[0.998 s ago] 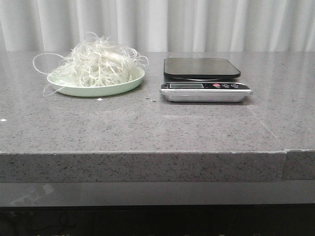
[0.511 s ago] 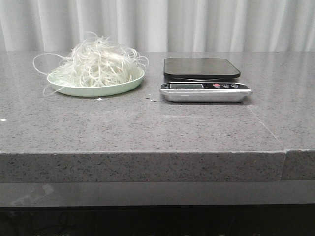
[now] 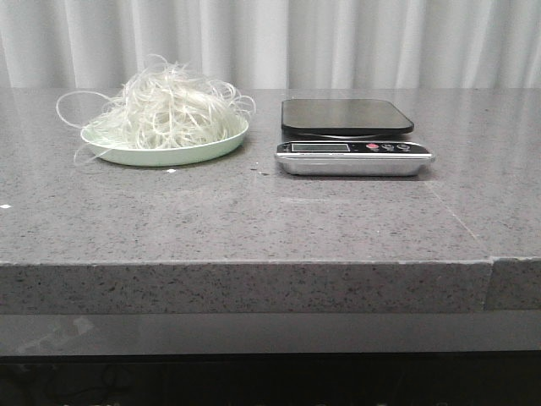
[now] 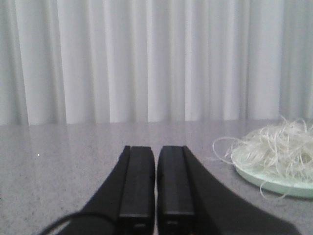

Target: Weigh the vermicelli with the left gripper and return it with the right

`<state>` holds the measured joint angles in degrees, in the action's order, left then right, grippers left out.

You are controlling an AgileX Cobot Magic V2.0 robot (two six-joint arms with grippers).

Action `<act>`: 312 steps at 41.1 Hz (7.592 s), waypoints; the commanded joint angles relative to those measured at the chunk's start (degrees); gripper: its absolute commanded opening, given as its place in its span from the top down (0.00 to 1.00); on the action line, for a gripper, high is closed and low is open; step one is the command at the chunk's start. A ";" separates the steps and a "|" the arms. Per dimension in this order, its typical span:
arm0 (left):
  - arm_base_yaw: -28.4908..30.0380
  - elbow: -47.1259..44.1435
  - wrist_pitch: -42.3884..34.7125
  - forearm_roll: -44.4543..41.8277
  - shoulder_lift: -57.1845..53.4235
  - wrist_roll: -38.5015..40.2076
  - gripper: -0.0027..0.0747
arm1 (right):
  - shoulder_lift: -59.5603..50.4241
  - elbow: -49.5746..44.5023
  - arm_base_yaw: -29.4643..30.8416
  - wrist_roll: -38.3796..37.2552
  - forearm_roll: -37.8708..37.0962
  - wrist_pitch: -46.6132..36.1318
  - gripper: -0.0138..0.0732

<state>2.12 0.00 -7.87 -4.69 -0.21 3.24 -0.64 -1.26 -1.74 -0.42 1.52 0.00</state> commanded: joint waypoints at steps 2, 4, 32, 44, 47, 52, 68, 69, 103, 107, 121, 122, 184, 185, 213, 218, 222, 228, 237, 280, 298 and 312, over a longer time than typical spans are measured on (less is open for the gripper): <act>-0.45 4.33 -4.93 0.63 -1.14 1.58 0.78 | -0.86 6.42 0.17 0.42 0.23 -3.11 0.66; -0.45 7.28 -3.21 0.63 -1.14 1.58 0.78 | -0.86 9.32 0.17 0.42 0.23 -0.75 0.66; -0.45 46.72 37.43 0.21 21.83 1.46 0.78 | 23.45 42.18 0.17 0.42 0.23 27.38 0.66; -0.45 44.30 41.40 0.32 27.30 1.46 0.78 | 31.09 42.18 0.17 0.42 0.23 30.33 0.66; -0.45 43.18 41.26 0.32 27.72 1.46 0.78 | 32.33 42.18 0.17 0.42 0.23 30.33 0.66; -0.45 41.32 40.08 0.32 27.72 1.46 0.78 | 33.88 42.18 0.17 0.42 0.23 30.32 0.66; -0.45 40.30 39.03 -0.20 27.72 1.46 0.65 | 35.14 42.18 0.17 0.42 0.23 30.95 0.57; -0.45 40.30 39.03 -0.20 27.72 1.46 0.60 | 35.14 42.18 0.17 0.42 0.23 31.11 0.53; -17.78 48.44 33.06 -0.24 44.36 -0.81 0.21 | 35.14 42.18 0.17 0.42 0.23 31.11 0.22; -19.97 50.73 30.38 -0.24 49.86 -0.81 0.21 | 35.14 42.18 0.17 0.42 0.23 31.11 0.22; -23.33 61.22 26.71 -0.24 69.82 -0.81 0.21 | 35.14 42.18 0.17 0.42 0.23 31.11 0.22; -23.33 62.28 26.71 -0.11 71.45 -0.81 0.21 | 35.14 42.18 0.17 0.42 0.23 31.11 0.22; -23.33 81.05 28.88 0.66 101.47 -0.81 0.73 | 35.14 42.18 0.17 0.42 0.23 31.11 0.22; -23.33 81.05 29.24 0.55 101.47 -0.81 0.74 | 35.14 42.18 0.17 0.42 0.23 31.11 0.22; -23.33 81.17 30.14 0.44 90.85 -0.81 0.78 | 35.14 42.18 0.17 0.42 0.23 31.11 0.22; -23.90 82.54 29.96 0.44 89.27 -0.81 0.78 | 35.14 42.18 0.17 0.42 0.23 31.11 0.22; -25.49 85.35 30.67 0.44 89.17 -0.90 0.78 | 35.14 42.18 0.17 0.42 0.23 31.17 0.22; -29.42 89.79 31.00 0.29 89.17 -1.80 0.78 | 35.14 42.18 0.17 0.42 0.23 31.17 0.22; -35.89 95.63 28.08 0.19 90.39 -1.88 0.78 | 35.14 42.18 0.17 0.42 0.23 31.29 0.22; -42.26 113.29 24.83 0.88 114.45 -1.88 0.70 | 35.14 42.18 0.17 0.42 0.23 33.13 0.22; -42.26 113.29 28.50 0.12 111.72 -1.88 0.41 | 35.14 42.18 0.17 0.42 0.23 33.32 0.22; -41.91 113.29 45.38 -6.43 97.32 -1.78 0.43 | 35.14 42.18 0.17 0.42 0.23 33.32 0.22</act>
<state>-39.78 111.17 35.93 -9.93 104.17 1.37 33.94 39.01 -1.74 -0.42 1.97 36.69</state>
